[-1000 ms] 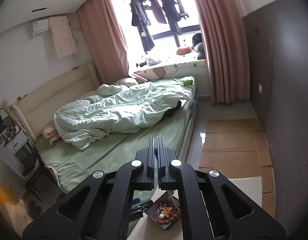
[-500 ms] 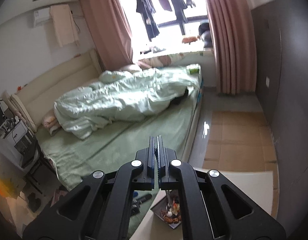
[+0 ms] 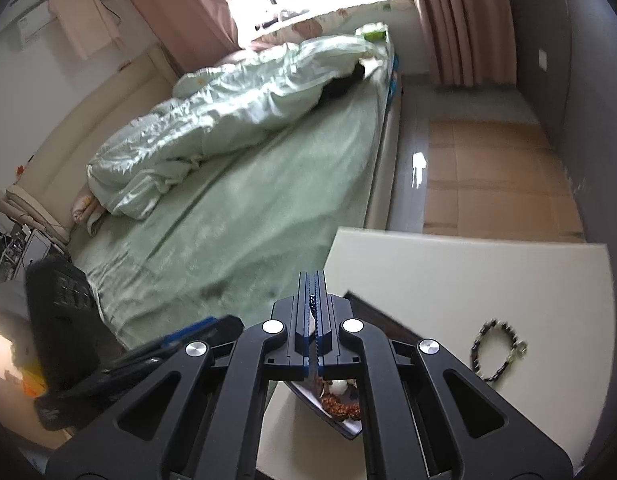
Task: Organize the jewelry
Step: 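Lower the red bracelet and silver chain into the box and open both grippers, then move both open grippers over the dark bead bracelet with green beads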
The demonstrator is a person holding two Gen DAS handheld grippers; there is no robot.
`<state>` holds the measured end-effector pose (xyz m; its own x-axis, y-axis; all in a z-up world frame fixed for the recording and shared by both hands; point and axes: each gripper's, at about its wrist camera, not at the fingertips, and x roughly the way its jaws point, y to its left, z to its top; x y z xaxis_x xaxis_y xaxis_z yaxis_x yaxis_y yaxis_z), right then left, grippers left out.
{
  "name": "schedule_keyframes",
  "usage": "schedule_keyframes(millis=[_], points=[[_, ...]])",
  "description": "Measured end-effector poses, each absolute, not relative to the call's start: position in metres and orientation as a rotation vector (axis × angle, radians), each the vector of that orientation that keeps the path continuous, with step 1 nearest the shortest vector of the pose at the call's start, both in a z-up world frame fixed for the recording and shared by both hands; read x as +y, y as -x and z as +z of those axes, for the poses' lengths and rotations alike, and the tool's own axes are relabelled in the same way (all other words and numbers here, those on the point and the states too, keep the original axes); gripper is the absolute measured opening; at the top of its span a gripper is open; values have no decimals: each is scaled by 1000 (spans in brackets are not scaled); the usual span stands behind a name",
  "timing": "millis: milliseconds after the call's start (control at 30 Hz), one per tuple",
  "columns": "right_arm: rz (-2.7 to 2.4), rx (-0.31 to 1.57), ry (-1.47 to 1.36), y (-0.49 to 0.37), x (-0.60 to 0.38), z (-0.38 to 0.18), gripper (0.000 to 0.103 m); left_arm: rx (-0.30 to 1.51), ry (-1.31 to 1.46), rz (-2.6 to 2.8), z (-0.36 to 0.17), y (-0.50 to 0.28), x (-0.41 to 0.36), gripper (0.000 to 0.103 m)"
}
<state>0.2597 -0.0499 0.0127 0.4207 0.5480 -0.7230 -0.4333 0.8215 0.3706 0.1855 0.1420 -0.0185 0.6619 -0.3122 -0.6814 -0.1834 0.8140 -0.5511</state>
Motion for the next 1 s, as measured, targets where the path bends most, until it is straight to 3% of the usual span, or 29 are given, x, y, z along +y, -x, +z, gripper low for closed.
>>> schedule_keyframes(millis=[33, 67, 100, 133, 167, 200, 633, 1000], points=[[620, 977, -138, -262, -50, 9, 6, 862, 632, -77, -19, -186, 141, 57], [631, 996, -146, -264, -51, 5, 15, 864, 630, -76, -20, -187, 140, 57], [636, 996, -150, -264, -54, 3, 34, 867, 626, -76, -20, -188, 139, 57], [630, 979, -149, -262, -58, 4, 44, 869, 622, -75, -21, -188, 138, 57], [621, 963, -147, -261, -62, 6, 62, 872, 616, -75, -21, -189, 136, 57], [612, 940, -153, -260, -70, 9, 64, 875, 609, -77, -21, -190, 134, 57], [525, 951, -228, -269, -173, -6, 64, 903, 508, -122, -23, -210, 73, 57], [447, 1050, -420, -281, -247, -57, 64, 943, 371, -177, -32, -225, 2, 53]])
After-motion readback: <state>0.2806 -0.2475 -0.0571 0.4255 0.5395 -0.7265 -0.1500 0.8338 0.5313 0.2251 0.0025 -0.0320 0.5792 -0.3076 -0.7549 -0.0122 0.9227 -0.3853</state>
